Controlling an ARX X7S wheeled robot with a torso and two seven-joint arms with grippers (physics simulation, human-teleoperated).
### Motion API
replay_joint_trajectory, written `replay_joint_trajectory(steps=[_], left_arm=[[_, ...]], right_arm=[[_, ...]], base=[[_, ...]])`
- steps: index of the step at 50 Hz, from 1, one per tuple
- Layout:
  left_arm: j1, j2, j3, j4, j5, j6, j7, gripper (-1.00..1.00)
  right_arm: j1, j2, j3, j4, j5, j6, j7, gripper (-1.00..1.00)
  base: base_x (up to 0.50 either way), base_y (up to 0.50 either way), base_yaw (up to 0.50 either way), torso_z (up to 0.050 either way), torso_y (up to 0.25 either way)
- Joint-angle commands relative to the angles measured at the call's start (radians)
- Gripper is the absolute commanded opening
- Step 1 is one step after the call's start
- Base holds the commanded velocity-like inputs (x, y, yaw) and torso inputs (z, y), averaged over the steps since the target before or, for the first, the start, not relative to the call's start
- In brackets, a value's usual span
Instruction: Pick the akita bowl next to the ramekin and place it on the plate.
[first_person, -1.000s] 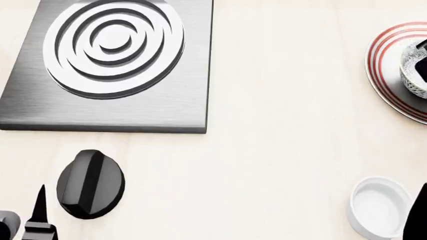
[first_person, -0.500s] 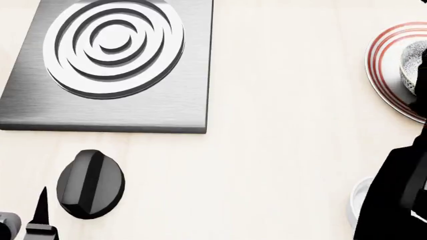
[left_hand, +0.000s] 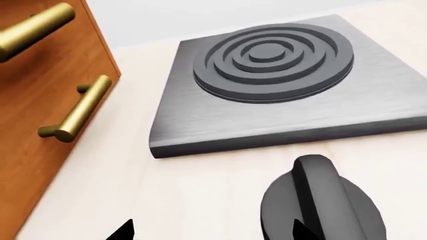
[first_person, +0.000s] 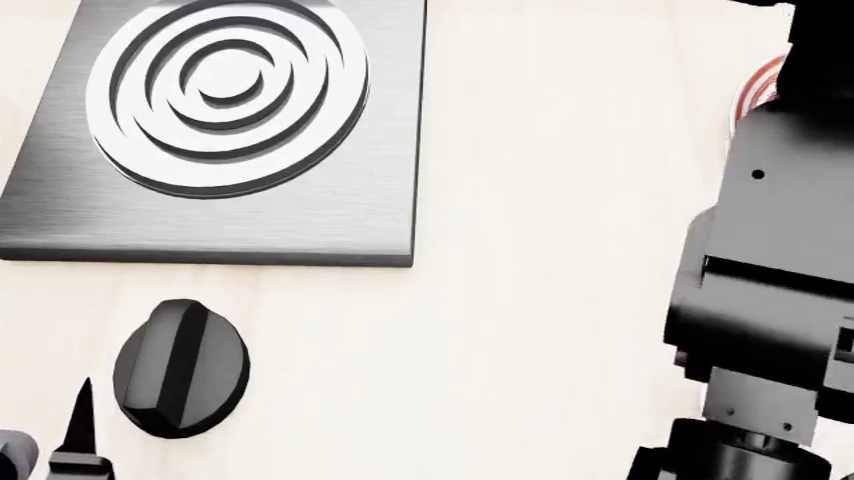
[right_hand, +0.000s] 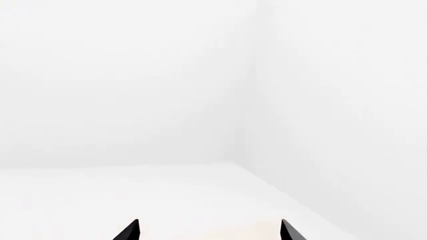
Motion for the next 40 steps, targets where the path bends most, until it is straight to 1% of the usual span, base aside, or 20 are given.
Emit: replay_joint_trajectory(steps=[1,8,15,18,22,27,30,40], left_arm=[[0.004,0.016,-0.030,0.015,0.000,-0.003,0.020,1.00],[0.001,0.019,-0.027,0.010,-0.002,0.000,0.016,1.00],[0.002,0.019,-0.039,0.013,-0.012,-0.001,0.013,1.00],[0.004,0.019,-0.040,0.015,-0.016,-0.002,0.012,1.00],[-0.005,0.020,-0.048,0.028,-0.028,-0.016,0.006,1.00],[-0.019,0.023,-0.030,0.013,-0.022,-0.018,0.000,1.00],[-0.027,0.024,-0.019,0.016,-0.019,-0.026,-0.006,1.00],[-0.016,0.022,-0.041,0.018,-0.029,-0.018,-0.009,1.00]], right_arm=[[-0.173,-0.052,-0.072,-0.213,-0.079,-0.088,0.016,1.00],[-0.275,-0.057,-0.118,-0.335,-0.064,-0.085,-0.017,1.00],[-0.360,-0.053,-0.147,-0.443,-0.062,-0.094,-0.003,1.00],[-0.411,-0.039,-0.166,-0.493,-0.081,-0.122,0.011,1.00],[-0.469,-0.028,-0.176,-0.524,-0.079,-0.151,0.025,1.00],[-0.522,-0.023,-0.177,-0.548,-0.047,-0.182,0.029,1.00],[-0.575,-0.015,-0.196,-0.573,-0.060,-0.214,0.043,1.00],[-0.692,-0.005,-0.255,-0.666,-0.105,-0.260,0.071,1.00]], base=[[0.00,0.00,0.00,0.000,0.000],[0.00,0.00,0.00,0.000,0.000],[0.00,0.00,0.00,0.000,0.000],[0.00,0.00,0.00,0.000,0.000],[0.00,0.00,0.00,0.000,0.000],[0.00,0.00,0.00,0.000,0.000],[0.00,0.00,0.00,0.000,0.000],[0.00,0.00,0.00,0.000,0.000]])
